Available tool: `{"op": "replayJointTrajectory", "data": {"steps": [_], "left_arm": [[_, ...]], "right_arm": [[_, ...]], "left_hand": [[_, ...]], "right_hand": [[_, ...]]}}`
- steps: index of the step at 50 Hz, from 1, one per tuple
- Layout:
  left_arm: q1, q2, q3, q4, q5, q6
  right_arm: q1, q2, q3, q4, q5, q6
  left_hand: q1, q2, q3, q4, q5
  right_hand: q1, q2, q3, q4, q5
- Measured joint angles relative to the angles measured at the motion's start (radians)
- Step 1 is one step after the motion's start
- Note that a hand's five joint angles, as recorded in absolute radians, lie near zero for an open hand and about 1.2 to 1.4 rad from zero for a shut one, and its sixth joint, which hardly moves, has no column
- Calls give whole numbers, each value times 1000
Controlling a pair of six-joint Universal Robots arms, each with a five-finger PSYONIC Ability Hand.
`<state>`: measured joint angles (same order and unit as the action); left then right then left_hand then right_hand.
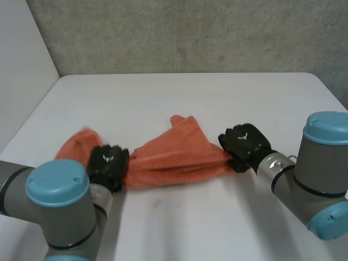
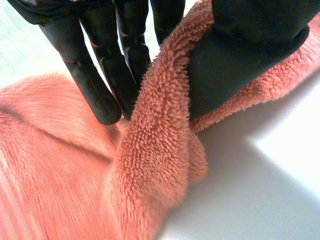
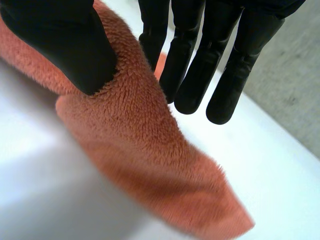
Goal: Fold the laundry
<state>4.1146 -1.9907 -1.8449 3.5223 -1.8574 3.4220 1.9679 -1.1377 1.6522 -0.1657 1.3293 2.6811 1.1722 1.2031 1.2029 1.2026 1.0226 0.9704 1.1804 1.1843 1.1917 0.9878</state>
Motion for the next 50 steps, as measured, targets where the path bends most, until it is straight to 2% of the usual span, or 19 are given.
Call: {"op": "replayJointTrajectory", "data": {"steps": [2, 4, 5, 8, 9, 10, 11, 15, 17, 26, 27, 31, 33, 36, 38, 41, 46, 49, 50], "left_arm": [[-20, 17, 5, -98, -19, -6], [-32, 29, 9, -149, -27, -10], [-53, 54, 17, -236, -38, -22], [-84, 97, 29, -347, -46, -48], [-90, 106, 31, -365, -48, -55], [-100, 122, 36, -393, -49, -66], [-116, 151, 48, -435, -50, -88], [-129, 182, 67, -468, -49, -111], [-120, 203, 99, -478, -46, -123], [32, 198, 192, -470, -8, -116], [69, 186, 207, -468, 18, -107], [124, 160, 228, -467, 96, -75], [168, 134, 242, -466, 188, -28], [200, 109, 252, -466, 263, 22], [234, 74, 266, -468, 346, 99], [259, 30, 283, -470, 402, 197], [290, -29, 303, -471, 428, 320], [301, -50, 307, -469, 427, 350], [306, -58, 308, -465, 425, 359]], "right_arm": [[-5, 2, 11, 8, 3, -13], [-11, 2, 16, 11, 4, -18], [-24, -1, 25, 12, 4, -22], [-48, -8, 35, 12, 3, -25], [-53, -10, 37, 11, 2, -25], [-58, -11, 40, 11, 2, -25], [-71, -16, 47, 8, 0, -24], [-79, -19, 55, 4, -2, -23], [-81, -21, 61, 1, -4, -21], [-76, -22, 68, -3, -8, -18], [-74, -22, 70, -3, -8, -18], [-71, -22, 74, -3, -9, -19], [-69, -22, 78, -3, -9, -20], [-68, -21, 80, -3, -8, -21], [-68, -21, 82, -3, -8, -22], [-68, -21, 85, -3, -7, -23], [-71, -20, 88, -3, -6, -23], [-75, -20, 90, -3, -6, -23], [-76, -20, 91, -3, -6, -23]], "left_hand": [[-48, -108, -107, -97, -88], [-48, -108, -107, -97, -88], [-188, -212, -212, -211, -198], [-388, -413, -394, -400, -395], [-388, -413, -394, -400, -395], [-509, -519, -510, -518, -514], [-735, -738, -729, -723, -717], [-808, -838, -835, -840, -821], [-916, -959, -958, -960, -943], [-961, -1007, -1005, -1007, -983], [-961, -1007, -1005, -1007, -983], [-961, -1005, -1003, -1004, -983], [-949, -971, -975, -975, -974], [-942, -964, -964, -963, -968], [-910, -939, -940, -940, -935], [-910, -934, -935, -934, -928], [-893, -924, -924, -923, -919], [-836, -870, -870, -873, -866], [-730, -760, -760, -759, -769]], "right_hand": [[0, 0, 0, 0, 0], [0, 0, 0, 0, 0], [0, 0, 0, 0, 0], [0, 0, 0, 0, 0], [0, 0, 0, 0, 0], [0, 0, 0, 0, 0], [0, 0, 0, 0, 0], [0, 0, 0, 0, 0], [0, 0, 0, 0, 0], [0, 0, 0, 0, 0], [0, 0, 0, 0, 0], [0, 0, 0, 0, 1], [0, 0, 0, 0, 3], [0, 0, 0, 0, 4], [0, 0, 0, 0, 5], [0, 0, 0, 0, 5], [0, 0, 0, 0, 5], [0, 0, 0, 0, 5], [0, 0, 0, 0, 5]]}}
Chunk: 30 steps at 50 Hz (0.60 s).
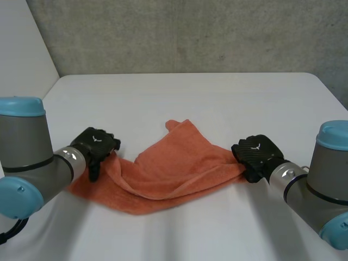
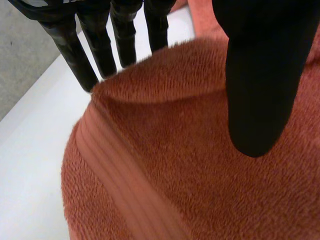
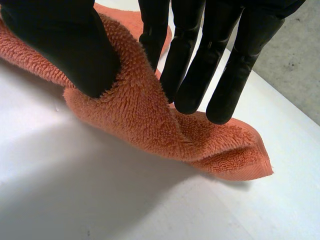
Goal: Fold the laundry
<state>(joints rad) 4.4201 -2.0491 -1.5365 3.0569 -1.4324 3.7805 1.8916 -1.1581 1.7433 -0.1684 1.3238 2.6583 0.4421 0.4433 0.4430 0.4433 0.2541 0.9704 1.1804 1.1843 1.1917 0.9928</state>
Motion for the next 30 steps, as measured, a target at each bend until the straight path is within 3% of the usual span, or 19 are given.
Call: {"op": "replayJointTrajectory", "data": {"steps": [4, 12, 21, 30], "left_arm": [[6, -13, 1, 25, -7, 3], [10, -5, -6, 145, -16, -18], [12, -2, 106, 298, -19, -59], [8, 45, 365, 595, -110, -77]], "right_arm": [[-3, 0, 0, 0, 2, 0], [0, 22, -24, 4, 9, -30], [8, 67, -242, 6, 42, -112], [9, 31, -743, -118, 163, 13]], "left_hand": [[313, 298, 286, 285, 301], [681, 698, 692, 693, 704], [727, 766, 764, 766, 761], [736, 773, 771, 772, 771]], "right_hand": [[0, 0, 0, 0, 0], [0, 0, 0, 0, 0], [0, 3, 1, 1, 0], [0, 7, 5, 3, 0]]}}
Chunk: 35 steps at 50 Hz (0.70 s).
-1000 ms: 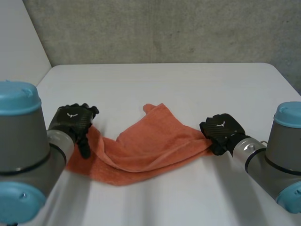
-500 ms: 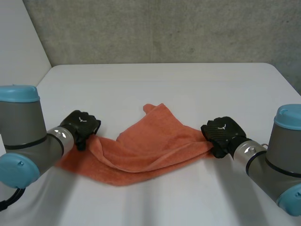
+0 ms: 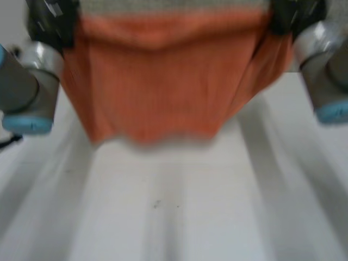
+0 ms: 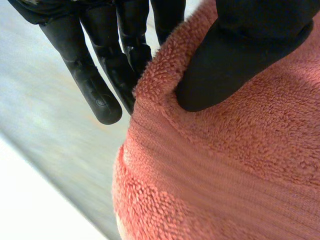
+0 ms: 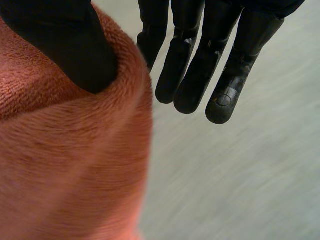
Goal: Fold the laundry
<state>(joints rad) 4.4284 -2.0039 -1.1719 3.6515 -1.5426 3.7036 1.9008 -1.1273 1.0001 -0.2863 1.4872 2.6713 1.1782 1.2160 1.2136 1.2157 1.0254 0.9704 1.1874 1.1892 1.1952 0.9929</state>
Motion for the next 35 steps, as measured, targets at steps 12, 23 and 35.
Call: {"op": "replayJointTrajectory", "data": {"steps": [12, 23, 35], "left_arm": [[-7, 106, -157, 217, -124, -97], [-47, 45, -595, 142, -126, -169], [-59, 1, -700, -140, -231, -191]], "right_arm": [[-11, -132, 176, -176, -9, 182], [-3, -59, 560, -31, -126, 71], [-5, 95, 684, 90, -137, -62]], "left_hand": [[9, 2, 1, 1, 14], [18, 2, 1, 1, 14], [18, 1, 1, 0, 14]], "right_hand": [[0, 0, 1, 0, 0], [0, 0, 4, 0, 1], [0, 0, 4, 0, 0]]}}
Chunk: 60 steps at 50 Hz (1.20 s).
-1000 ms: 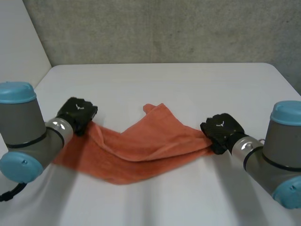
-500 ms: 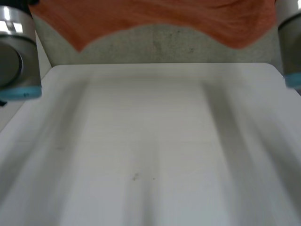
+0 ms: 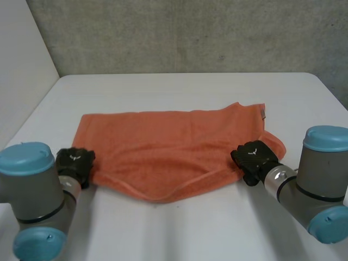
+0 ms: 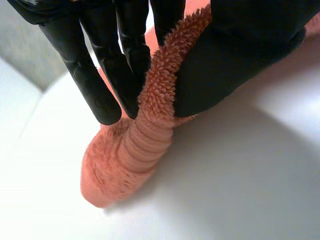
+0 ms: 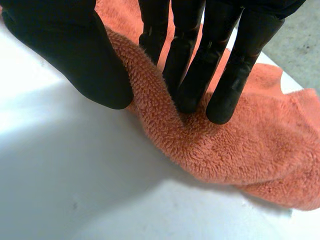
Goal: Fold the laundry
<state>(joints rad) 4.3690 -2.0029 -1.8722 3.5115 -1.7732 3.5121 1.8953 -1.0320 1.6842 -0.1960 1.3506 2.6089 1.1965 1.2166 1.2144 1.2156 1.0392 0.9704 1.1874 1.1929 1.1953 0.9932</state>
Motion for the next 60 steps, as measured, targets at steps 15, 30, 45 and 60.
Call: {"op": "replayJointTrajectory", "data": {"steps": [15, 30, 45, 60], "left_arm": [[3, 180, 13, -250, -72, -4], [99, 196, 146, -390, 123, 94], [178, 58, 244, -517, 212, 113], [179, 20, 234, -569, 136, 102]], "right_arm": [[-4, -88, 49, 8, -7, 10], [-7, -85, 67, -14, -7, 10], [-5, -85, 80, -16, -8, 8], [-5, -86, 83, -18, -5, 8]], "left_hand": [[-910, -936, -932, -935, -934], [-929, -958, -954, -957, -955], [-928, -952, -951, -952, -951], [-349, -399, -398, -405, -400]], "right_hand": [[0, 0, 0, 0, 0], [0, 0, 0, 0, 0], [0, 0, 0, 0, 0], [0, 0, 0, 0, 0]]}}
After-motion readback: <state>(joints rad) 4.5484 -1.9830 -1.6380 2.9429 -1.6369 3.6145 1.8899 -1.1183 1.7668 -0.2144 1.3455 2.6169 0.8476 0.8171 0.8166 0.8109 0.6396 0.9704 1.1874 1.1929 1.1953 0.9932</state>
